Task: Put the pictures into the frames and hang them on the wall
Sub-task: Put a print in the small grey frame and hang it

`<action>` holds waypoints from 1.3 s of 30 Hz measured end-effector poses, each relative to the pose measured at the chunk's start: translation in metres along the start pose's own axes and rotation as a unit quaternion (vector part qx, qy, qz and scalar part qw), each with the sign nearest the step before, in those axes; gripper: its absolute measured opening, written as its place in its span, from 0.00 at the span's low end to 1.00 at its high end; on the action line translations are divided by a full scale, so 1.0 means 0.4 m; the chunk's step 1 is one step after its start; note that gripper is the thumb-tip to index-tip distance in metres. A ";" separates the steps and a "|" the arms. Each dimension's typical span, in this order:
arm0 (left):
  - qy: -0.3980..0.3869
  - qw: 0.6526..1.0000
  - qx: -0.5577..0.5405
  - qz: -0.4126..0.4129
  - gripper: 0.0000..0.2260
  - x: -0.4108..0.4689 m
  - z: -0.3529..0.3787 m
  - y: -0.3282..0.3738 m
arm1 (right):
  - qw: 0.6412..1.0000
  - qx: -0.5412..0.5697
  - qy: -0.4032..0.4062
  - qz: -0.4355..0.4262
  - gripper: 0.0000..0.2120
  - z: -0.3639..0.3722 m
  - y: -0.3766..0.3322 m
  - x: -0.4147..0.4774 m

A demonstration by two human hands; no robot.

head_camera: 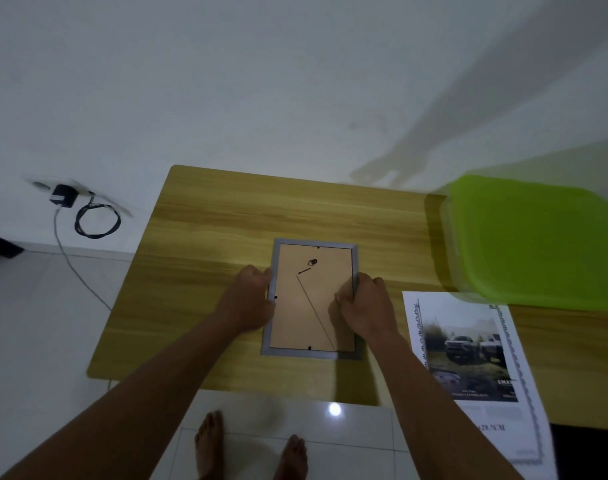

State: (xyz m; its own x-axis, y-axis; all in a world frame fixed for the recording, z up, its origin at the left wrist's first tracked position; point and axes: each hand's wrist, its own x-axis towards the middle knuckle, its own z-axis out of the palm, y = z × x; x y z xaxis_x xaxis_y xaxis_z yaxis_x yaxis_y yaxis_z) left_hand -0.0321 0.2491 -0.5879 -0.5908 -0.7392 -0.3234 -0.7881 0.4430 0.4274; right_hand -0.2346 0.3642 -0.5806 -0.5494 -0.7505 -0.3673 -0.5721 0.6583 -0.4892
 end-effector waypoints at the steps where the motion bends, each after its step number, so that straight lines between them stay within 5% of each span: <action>1: -0.007 1.000 -0.021 -0.009 0.30 0.001 0.003 0.008 | 1.000 0.026 -0.004 0.009 0.18 0.002 -0.002 -0.001; 6: 0.002 0.987 -0.154 -0.052 0.27 -0.007 -0.018 0.025 | 0.993 0.117 -0.014 0.019 0.16 -0.004 0.004 -0.004; 12: -0.012 0.927 -0.364 -0.087 0.32 -0.045 -0.059 0.042 | 0.961 0.271 -0.033 0.051 0.34 -0.042 -0.010 -0.025; 20: 0.013 0.846 -0.524 -0.096 0.29 -0.110 -0.162 0.083 | 0.922 0.385 0.006 0.040 0.31 -0.153 -0.063 -0.057; 25: -0.066 0.809 -0.581 -0.062 0.37 -0.151 -0.254 0.131 | 0.897 0.439 0.032 0.026 0.29 -0.224 -0.120 -0.084; 28: -0.039 0.816 -0.576 -0.026 0.39 -0.171 -0.314 0.164 | 0.912 0.406 0.056 0.010 0.27 -0.266 -0.161 -0.113; 33: 0.053 0.900 -0.427 0.072 0.36 -0.223 -0.410 0.257 | 0.947 0.306 0.096 -0.032 0.22 -0.327 -0.266 -0.170; 39: 0.104 0.906 -0.370 0.176 0.33 -0.284 -0.443 0.339 | 0.916 0.388 0.092 -0.051 0.37 -0.425 -0.395 -0.259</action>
State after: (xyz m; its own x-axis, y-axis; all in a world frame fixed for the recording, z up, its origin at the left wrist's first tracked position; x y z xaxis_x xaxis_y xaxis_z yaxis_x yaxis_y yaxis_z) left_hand -0.0412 0.3030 -0.3436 -0.6772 -0.7318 0.0763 -0.1793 0.2647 0.9475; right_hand -0.1909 0.3479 -0.3309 -0.6514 -0.7360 -0.1840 -0.0606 0.2923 -0.9544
